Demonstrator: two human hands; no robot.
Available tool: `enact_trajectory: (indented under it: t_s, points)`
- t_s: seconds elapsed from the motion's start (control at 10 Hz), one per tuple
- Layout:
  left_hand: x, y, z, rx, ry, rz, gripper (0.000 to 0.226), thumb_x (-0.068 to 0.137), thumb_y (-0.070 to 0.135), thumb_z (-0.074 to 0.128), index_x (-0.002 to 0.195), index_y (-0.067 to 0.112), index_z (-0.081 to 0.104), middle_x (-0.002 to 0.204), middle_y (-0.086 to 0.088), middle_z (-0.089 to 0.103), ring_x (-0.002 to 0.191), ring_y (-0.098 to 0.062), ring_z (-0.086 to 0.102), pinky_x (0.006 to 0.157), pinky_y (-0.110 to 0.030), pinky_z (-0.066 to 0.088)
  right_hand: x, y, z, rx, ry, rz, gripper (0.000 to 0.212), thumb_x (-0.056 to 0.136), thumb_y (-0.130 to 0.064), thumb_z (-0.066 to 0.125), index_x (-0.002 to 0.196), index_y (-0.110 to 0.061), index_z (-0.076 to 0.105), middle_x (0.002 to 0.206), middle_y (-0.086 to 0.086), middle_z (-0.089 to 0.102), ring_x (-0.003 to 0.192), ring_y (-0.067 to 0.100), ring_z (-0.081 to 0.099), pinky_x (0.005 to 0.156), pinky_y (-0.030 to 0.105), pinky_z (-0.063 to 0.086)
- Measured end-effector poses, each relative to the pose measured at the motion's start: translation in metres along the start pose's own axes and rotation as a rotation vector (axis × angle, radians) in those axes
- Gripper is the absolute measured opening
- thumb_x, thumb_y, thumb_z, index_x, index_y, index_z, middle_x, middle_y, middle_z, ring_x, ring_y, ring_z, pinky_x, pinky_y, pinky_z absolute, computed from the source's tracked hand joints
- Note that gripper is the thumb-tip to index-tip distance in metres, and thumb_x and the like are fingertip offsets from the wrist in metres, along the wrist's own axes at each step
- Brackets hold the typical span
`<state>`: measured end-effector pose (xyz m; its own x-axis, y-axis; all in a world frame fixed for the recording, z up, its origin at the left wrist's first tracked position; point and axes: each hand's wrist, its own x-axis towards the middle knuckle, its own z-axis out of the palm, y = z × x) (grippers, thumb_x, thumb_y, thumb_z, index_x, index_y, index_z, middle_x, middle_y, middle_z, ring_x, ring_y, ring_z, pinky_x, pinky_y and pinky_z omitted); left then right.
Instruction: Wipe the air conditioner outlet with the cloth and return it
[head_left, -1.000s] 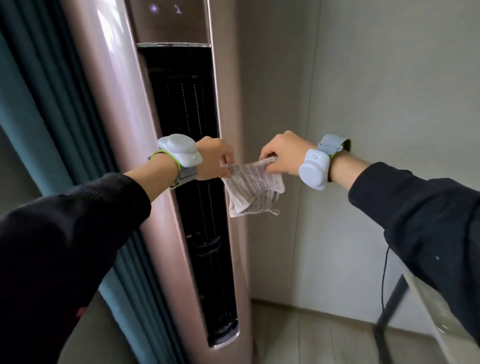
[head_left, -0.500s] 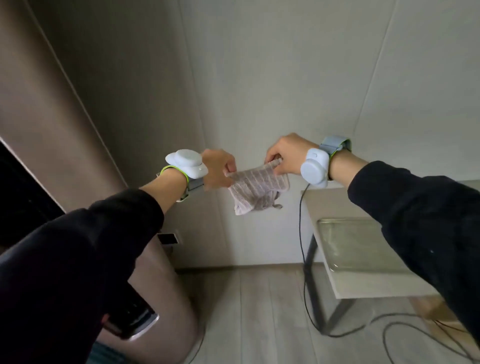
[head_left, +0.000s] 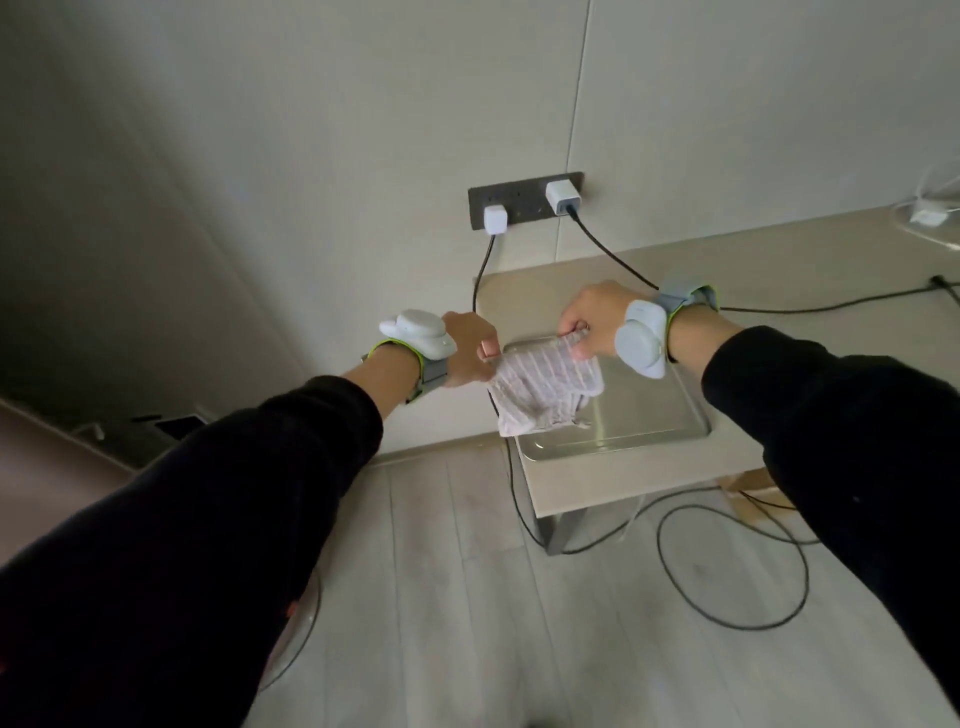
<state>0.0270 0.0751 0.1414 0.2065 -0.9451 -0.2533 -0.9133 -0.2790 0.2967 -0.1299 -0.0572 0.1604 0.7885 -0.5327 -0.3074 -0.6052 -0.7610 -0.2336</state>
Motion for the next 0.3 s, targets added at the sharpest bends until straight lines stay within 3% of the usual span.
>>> enact_trajectory:
  t_s: [0.1,0.2,0.3]
  points:
    - [0.018,0.007,0.027,-0.013,-0.046,-0.018,0.013,0.082,0.028,0.065,0.094,0.022,0.065,0.103,-0.002,0.069,0.097,-0.024,0.063,0.088,-0.034,0.050,0.007,0.021,0.018,-0.063,-0.106,0.028,0.040,0.083,-0.013,0.072,0.122,-0.006,0.062,0.124,0.011,0.064,0.109,0.026,0.061,0.077,0.018,0.039]
    - [0.036,0.013,0.052,-0.015,-0.078,-0.004,0.012,0.083,0.025,0.062,0.093,0.019,0.065,0.103,-0.003,0.069,0.098,-0.025,0.063,0.086,-0.031,0.051,0.013,0.034,0.027,-0.100,-0.166,0.059,0.037,0.089,-0.009,0.065,0.126,-0.005,0.059,0.129,0.013,0.060,0.114,0.027,0.058,0.090,0.026,0.046]
    - [0.048,0.013,0.061,-0.062,-0.079,-0.046,0.032,0.085,0.021,0.061,0.117,0.019,0.058,0.118,0.001,0.062,0.106,-0.022,0.057,0.087,-0.026,0.044,0.021,0.040,0.027,-0.217,-0.166,0.090,0.036,0.095,-0.004,0.052,0.131,0.001,0.051,0.136,0.018,0.054,0.122,0.030,0.053,0.101,0.031,0.044]
